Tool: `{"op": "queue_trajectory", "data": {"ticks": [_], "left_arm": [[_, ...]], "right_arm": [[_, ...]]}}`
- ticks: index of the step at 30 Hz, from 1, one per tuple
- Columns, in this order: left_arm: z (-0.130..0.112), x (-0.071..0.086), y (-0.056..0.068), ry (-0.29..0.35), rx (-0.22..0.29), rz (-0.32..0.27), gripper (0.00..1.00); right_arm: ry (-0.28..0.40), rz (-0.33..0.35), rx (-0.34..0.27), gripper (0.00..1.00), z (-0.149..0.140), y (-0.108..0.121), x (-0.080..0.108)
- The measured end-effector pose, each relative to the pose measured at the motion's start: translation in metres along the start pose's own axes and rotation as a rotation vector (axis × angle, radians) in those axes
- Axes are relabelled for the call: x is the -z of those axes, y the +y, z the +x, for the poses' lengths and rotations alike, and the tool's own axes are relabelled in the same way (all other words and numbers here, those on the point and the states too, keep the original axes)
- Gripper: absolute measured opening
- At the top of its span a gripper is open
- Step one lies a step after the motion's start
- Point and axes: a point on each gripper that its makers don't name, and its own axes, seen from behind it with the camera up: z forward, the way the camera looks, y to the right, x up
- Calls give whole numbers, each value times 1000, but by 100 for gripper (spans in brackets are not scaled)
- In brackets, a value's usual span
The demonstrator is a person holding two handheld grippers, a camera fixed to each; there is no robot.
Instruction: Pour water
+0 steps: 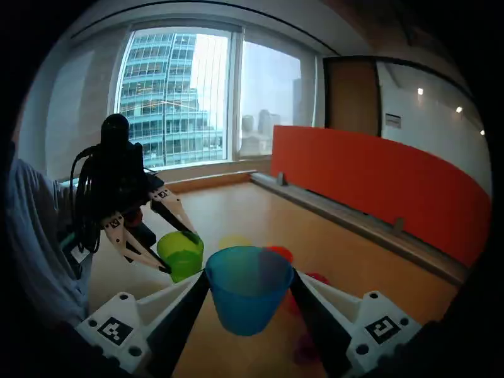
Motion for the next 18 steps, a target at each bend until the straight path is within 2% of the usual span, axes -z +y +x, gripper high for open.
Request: {"op": "queue_trajectory", "data": {"ticks": [18], "left_arm": [[-36, -13, -1, -105, 5, -22, 88]], "right_arm": [[-125, 26, 28, 94, -49, -2, -11]]}}
